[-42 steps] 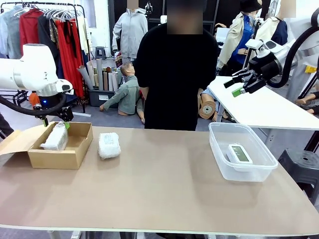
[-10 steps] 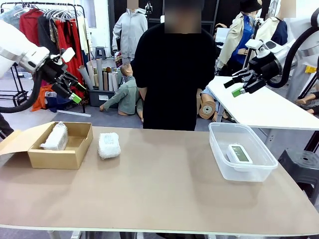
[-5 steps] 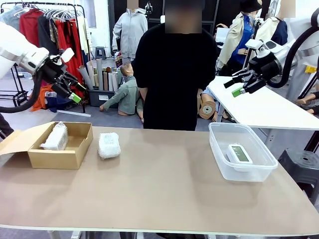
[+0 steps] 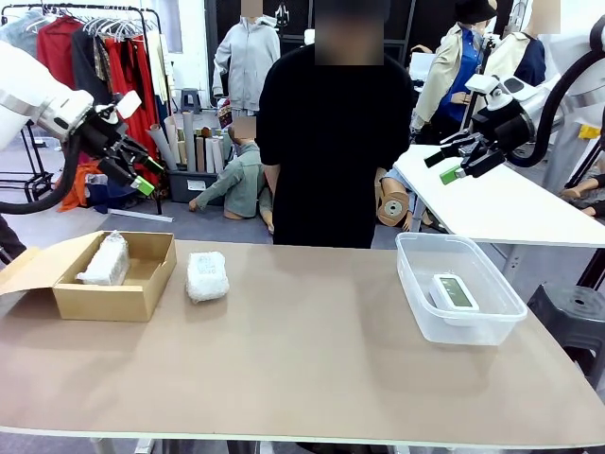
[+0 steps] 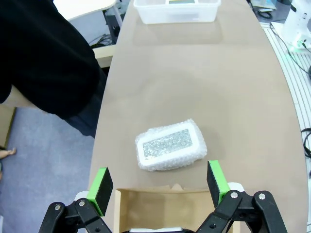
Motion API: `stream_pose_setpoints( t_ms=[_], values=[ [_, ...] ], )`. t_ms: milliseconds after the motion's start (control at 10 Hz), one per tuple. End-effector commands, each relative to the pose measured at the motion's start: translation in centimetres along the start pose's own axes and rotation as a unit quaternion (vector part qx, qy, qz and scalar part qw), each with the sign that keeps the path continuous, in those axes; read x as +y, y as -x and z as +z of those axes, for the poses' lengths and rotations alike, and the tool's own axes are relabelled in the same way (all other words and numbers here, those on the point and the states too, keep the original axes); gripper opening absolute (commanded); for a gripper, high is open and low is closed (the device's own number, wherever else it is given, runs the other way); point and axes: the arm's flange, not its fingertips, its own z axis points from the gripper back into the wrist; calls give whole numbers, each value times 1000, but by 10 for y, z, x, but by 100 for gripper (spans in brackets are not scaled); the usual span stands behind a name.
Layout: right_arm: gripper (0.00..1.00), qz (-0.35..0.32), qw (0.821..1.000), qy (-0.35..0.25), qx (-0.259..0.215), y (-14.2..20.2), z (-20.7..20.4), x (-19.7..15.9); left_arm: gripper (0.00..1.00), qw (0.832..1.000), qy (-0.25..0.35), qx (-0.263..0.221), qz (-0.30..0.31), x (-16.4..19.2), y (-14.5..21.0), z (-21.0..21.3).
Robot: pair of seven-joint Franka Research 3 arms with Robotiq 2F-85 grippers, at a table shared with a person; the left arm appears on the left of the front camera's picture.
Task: Separate and place wrapped and unwrapped clocks.
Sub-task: Pick up the Digital clock indicated by the person.
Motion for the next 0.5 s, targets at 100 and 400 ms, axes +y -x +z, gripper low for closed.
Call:
stream_pose_setpoints(
  t_ms=[100,400],
  values=[
    [100,1,1000,1,-4,-2,0,1,100,1000,0,0,-1,-2,0,0],
    [100,1,1000,1,-4,-2,0,1,100,1000,0,0,-1,-2,0,0]
  ],
)
